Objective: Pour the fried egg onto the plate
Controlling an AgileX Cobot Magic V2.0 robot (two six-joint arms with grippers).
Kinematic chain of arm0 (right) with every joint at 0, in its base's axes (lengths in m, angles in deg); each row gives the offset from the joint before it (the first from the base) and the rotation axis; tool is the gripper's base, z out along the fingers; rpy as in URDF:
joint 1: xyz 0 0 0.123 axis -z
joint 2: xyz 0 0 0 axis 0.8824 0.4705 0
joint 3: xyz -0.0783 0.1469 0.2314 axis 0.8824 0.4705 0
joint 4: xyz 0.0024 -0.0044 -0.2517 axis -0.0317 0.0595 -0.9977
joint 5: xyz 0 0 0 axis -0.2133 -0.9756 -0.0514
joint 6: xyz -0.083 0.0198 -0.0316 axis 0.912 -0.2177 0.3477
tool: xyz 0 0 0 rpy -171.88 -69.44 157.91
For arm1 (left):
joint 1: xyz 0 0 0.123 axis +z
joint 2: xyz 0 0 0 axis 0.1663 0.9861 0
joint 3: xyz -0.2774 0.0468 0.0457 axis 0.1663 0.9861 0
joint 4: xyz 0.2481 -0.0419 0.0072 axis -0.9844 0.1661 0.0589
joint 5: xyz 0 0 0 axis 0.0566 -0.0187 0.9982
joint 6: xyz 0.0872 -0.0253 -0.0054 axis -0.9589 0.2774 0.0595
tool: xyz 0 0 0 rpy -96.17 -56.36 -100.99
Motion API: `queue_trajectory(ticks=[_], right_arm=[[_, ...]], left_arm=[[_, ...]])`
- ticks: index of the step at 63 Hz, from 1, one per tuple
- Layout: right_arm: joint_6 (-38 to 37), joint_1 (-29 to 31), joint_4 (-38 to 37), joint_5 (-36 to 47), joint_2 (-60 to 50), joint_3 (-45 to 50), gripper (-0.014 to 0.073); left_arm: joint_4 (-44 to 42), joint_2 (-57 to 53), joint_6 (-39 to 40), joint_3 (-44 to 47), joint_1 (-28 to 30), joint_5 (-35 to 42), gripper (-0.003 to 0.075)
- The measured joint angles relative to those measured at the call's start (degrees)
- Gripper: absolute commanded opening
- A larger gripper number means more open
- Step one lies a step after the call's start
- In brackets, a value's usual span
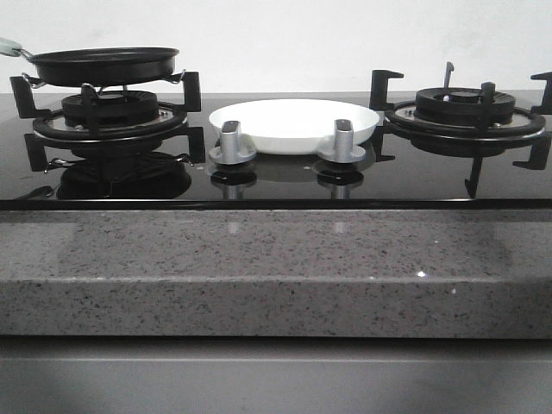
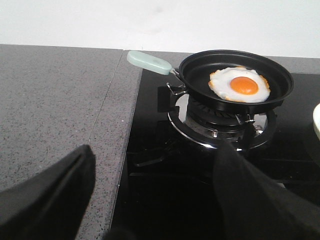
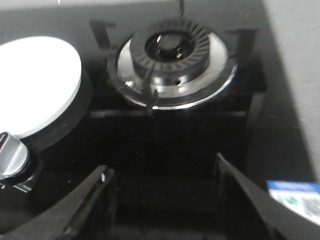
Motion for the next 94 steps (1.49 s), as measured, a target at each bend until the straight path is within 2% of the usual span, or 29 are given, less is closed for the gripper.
queue_trajectory(ticks=[17,33,47,68,89,94], right_arm=[[2.4,-7.5,0.0,-11.6,24.3,-23.3,0.0459],[3.5,-9.9,0.0,-26.5,44.1,-47.0,0.0454],[4.9,-9.9,0.1,-36.4,55.4,-62.1,0.0297],[5.1,-9.9,0.1,-43.0,65.0,-74.0,0.0279],[7.4,-9.9,1.7,-43.8,68.5,-75.5,0.0276],[7.5,-9.9,2.2,-43.8,68.6,-75.7,0.0207]], left_arm=[[0.0,0.0,0.0,0.0,0.0,0.0,0.0438],[0.0,0.0,0.0,0.0,0.0,0.0,0.0439],[0.0,0.0,0.0,0.0,0.0,0.0,0.0442],[0.0,0.0,0.0,0.0,0.0,0.1,0.0441],[0.0,0.0,0.0,0.0,0.0,0.2,0.0441],[0.0,0.0,0.0,0.0,0.0,0.2,0.0441]])
